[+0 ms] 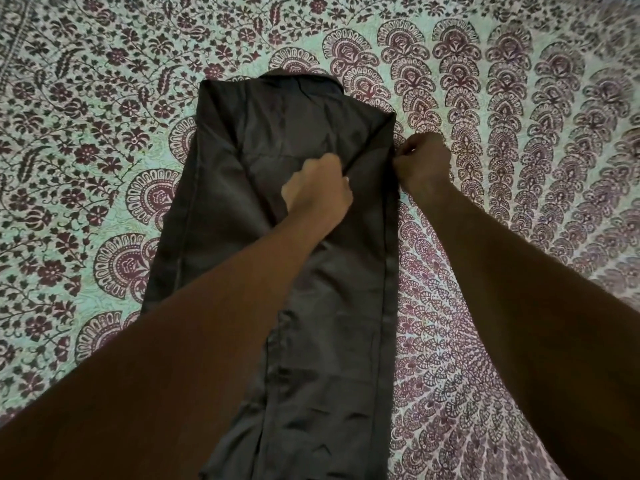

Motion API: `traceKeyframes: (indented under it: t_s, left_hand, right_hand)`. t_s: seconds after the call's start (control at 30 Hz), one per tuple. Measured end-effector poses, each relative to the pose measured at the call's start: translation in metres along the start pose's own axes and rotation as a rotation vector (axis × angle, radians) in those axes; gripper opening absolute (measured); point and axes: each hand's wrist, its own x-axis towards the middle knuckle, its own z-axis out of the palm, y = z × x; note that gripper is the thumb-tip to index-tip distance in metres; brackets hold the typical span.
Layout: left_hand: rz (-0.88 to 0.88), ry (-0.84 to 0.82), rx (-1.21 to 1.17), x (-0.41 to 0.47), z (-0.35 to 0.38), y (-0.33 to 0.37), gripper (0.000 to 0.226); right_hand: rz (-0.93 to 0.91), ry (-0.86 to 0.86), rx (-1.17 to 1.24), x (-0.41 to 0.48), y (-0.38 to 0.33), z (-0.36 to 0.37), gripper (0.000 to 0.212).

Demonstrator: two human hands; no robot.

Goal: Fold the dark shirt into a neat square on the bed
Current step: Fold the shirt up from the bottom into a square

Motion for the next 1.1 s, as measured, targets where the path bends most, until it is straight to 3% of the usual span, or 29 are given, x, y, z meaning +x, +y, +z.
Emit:
traceKeyframes:
  t_s: [0.13, 0.3, 0.4, 0.47, 0.57, 0.67, 0.9, 1.1]
  left_hand:
    - [0.056, 0.013, 0.134, -0.001, 0.001, 0.001, 0.031]
    - [0.084, 0.043, 0.128, -0.002, 0.005, -0.001, 0.031]
    - [0.156, 0.179, 0.059, -0.015, 0.012, -0.011, 0.027]
    - [0.273, 0.287, 0.156, -0.032, 0.016, -0.028, 0.026]
    - [0.436, 0.331, 0.299, -0.067, 0.029, -0.062, 0.029]
    - [0.516, 0.193, 0.422, -0.092, 0.046, -0.1, 0.053]
    - [0.521, 0.083, 0.515, -0.105, 0.051, -0.128, 0.075]
    - [0.588, 0.088, 0.499, -0.129, 0.042, -0.13, 0.079]
  right_hand:
    - [-0.003, 0.014, 0.003, 0.0, 0.001, 0.002, 0.009]
    - [-0.05, 0.058, 0.036, -0.001, 0.007, 0.011, 0.014]
    - [-0.306, 0.274, 0.042, -0.021, 0.013, 0.012, 0.025]
    - [-0.538, 0.366, -0.045, -0.05, 0.015, 0.009, 0.031]
    - [-0.819, 0.106, -0.304, -0.089, 0.022, 0.012, 0.045]
    - [-0.845, -0.148, -0.554, -0.092, 0.042, 0.021, 0.064]
    - [-0.648, -0.224, -0.695, -0.058, 0.034, 0.019, 0.072]
    - [-0.719, -0.172, -0.695, -0.117, 0.022, 0.016, 0.074]
